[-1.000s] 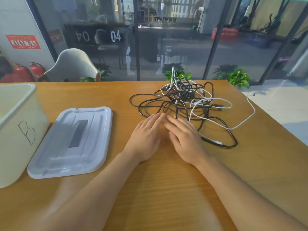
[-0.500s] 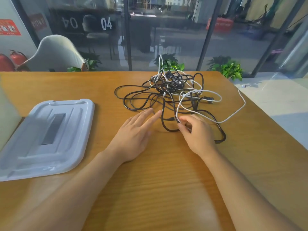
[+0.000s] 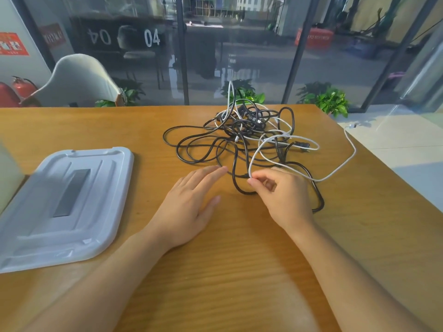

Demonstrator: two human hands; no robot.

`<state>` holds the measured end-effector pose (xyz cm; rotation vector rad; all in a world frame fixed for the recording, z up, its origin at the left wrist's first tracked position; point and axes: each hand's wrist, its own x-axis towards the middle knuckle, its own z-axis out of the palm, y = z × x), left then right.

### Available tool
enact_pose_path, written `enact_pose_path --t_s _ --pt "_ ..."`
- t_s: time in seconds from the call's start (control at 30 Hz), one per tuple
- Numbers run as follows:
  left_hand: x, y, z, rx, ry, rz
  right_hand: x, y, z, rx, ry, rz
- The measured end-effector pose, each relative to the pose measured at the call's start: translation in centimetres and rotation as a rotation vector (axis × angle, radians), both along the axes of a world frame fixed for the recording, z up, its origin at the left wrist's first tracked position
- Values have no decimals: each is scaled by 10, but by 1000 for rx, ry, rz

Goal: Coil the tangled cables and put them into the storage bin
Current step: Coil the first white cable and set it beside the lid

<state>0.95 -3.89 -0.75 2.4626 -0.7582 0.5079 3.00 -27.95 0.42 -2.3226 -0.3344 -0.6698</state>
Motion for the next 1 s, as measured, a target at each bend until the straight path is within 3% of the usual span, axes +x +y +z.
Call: enact_pose_path --t_s 0.3,0.5,0.6,0.73,0.77,0.9,0.93,1.0 --pt "-20 18 1 -137 80 25 -17 49 -4 80 209 350" --pt "-23 37 3 -212 105 123 -19 83 3 423 598 603" --pt "-23 47 3 -279 108 166 -17 97 4 497 663 648" --pt "-22 46 3 -452 166 158 -21 106 3 390 552 589" --pt "-22 44 3 -465 169 154 -23 106 3 325 455 549" --pt "-21 48 2 -348 94 185 -24 91 6 -69 -238 335" --pt "-22 50 2 -302 60 192 -22 88 8 -127 -327 302" --pt "-23 55 4 -240 -9 205 -21 86 13 -208 -327 262"
